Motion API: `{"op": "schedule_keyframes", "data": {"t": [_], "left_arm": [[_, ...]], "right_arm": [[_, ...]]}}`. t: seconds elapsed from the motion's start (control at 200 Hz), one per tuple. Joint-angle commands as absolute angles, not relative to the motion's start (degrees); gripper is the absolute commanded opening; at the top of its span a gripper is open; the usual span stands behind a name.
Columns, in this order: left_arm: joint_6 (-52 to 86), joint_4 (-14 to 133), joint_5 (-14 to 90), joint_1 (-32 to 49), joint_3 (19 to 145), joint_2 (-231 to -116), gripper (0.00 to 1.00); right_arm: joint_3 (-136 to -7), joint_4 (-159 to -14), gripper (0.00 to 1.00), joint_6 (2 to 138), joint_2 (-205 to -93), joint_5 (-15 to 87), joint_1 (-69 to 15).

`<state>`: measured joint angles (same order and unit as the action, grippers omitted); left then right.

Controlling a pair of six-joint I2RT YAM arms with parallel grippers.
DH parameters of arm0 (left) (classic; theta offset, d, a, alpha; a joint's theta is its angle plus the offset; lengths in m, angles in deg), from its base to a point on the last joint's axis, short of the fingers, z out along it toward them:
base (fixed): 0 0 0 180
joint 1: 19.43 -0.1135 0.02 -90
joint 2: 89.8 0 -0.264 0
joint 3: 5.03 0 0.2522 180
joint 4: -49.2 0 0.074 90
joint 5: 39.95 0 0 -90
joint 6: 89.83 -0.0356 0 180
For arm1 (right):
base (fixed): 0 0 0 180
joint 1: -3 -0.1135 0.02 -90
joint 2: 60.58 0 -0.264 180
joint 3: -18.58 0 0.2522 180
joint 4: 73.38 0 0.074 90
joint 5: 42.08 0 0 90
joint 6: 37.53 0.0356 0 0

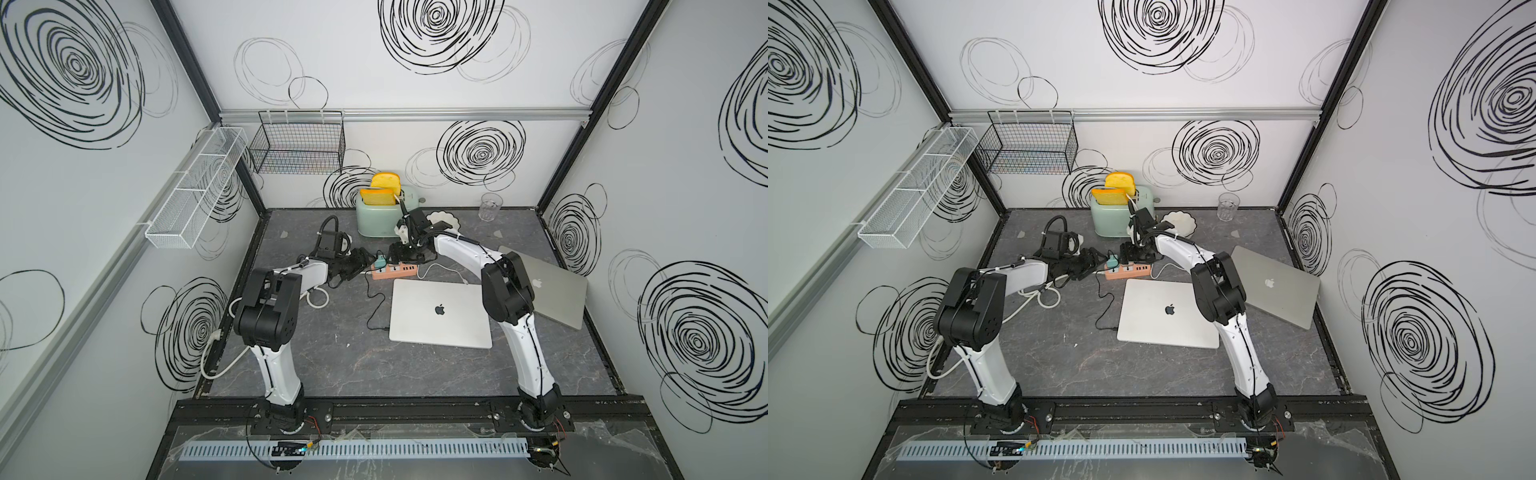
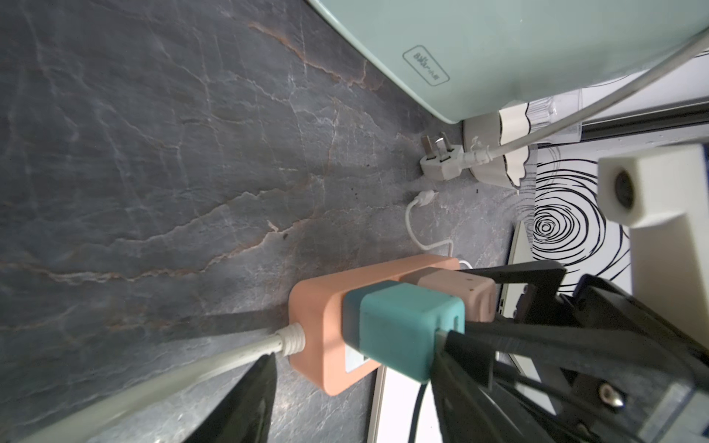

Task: Unplug the laptop charger
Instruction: Remove the plug from the socket.

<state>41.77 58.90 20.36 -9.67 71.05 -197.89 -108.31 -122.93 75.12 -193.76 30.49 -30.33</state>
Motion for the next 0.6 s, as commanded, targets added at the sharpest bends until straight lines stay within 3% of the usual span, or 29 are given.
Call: {"op": "schedule_keyframes", "data": {"t": [0.0,0.36,0.595], "left_arm": [[43.1,56.5,20.1,-9.2,71.2,-198.8,0.68],[43.0,56.7,20.1,-9.2,71.1,-198.6,0.68],[42.8,56.8,19.9,-9.2,70.8,-198.6,0.67]], "right_arm": [[-110.5,-126.2,0.66,73.4,-195.6,32.1,-30.7],[-112.8,-126.9,0.55,71.8,-196.5,33.4,-31.0],[-113.3,-128.1,0.33,70.9,-196.1,35.0,-32.3]]}}
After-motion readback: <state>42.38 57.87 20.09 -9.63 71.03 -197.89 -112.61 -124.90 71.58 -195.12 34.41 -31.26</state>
